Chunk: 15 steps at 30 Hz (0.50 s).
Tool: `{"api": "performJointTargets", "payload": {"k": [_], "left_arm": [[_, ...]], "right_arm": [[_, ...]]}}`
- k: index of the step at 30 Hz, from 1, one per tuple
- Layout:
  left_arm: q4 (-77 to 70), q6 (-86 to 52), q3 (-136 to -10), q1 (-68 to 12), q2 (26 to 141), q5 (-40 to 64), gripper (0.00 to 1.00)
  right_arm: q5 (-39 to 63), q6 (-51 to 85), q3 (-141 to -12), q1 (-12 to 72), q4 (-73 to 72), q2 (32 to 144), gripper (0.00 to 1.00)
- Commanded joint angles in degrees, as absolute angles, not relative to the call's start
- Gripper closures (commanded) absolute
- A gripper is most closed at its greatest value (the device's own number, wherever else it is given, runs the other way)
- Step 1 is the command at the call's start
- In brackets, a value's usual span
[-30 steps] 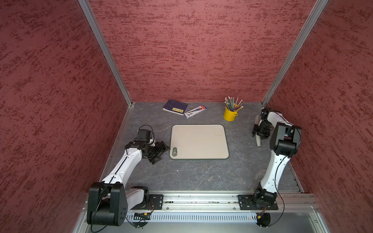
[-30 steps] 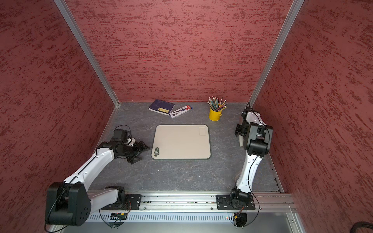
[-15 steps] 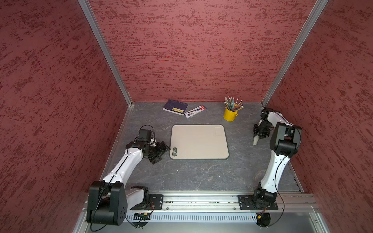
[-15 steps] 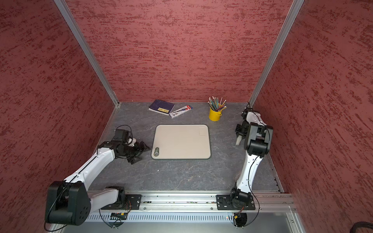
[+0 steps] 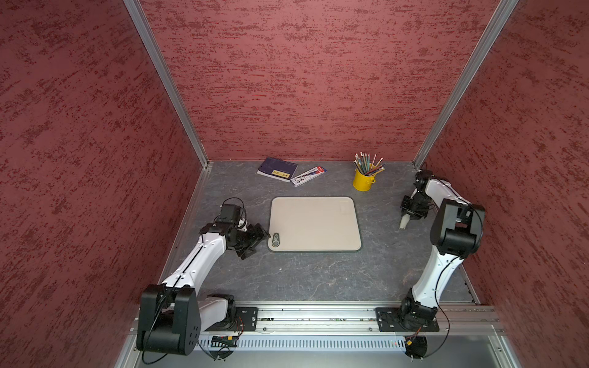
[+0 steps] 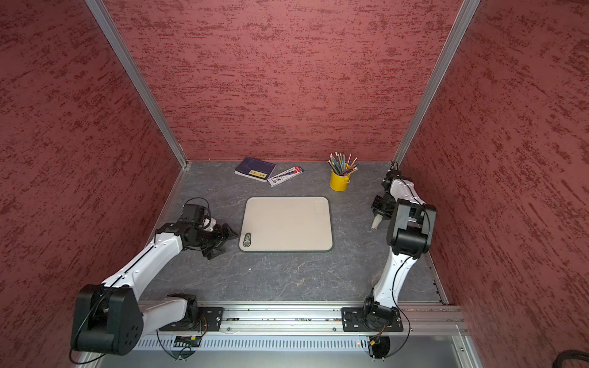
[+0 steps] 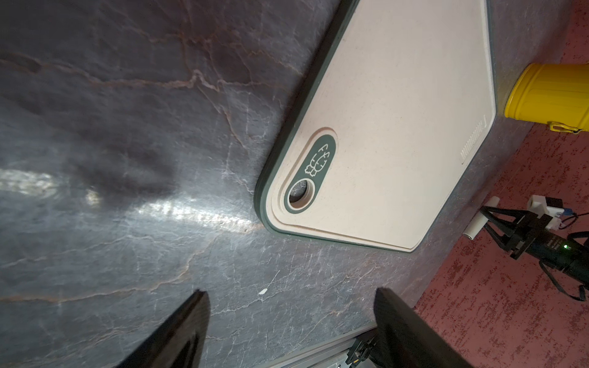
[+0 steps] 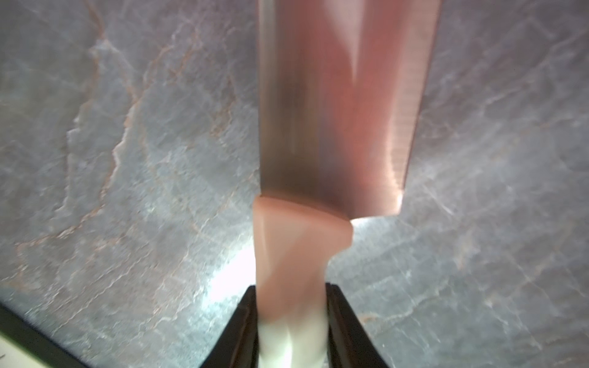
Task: Align the knife with the edge of the cutting board
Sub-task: Pick up the knife at the center of the board.
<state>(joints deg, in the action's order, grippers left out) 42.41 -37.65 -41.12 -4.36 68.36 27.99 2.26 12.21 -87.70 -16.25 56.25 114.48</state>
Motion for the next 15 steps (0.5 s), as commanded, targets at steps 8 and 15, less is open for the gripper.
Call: {"api": "performJointTargets", "payload": {"k": [8, 15], "left_arm": [[41.5, -37.4, -42.5, -5.4, 69.1, 27.2, 0.15], [41.7, -37.1, -41.7, -6.1, 69.4, 28.4, 0.15]], "right_arm": [[3.1, 16.5, -77.5, -14.6, 51.7, 100.2, 1.0], [3.1, 19.0, -68.0, -6.3, 53.0, 87.9, 1.0]]}}
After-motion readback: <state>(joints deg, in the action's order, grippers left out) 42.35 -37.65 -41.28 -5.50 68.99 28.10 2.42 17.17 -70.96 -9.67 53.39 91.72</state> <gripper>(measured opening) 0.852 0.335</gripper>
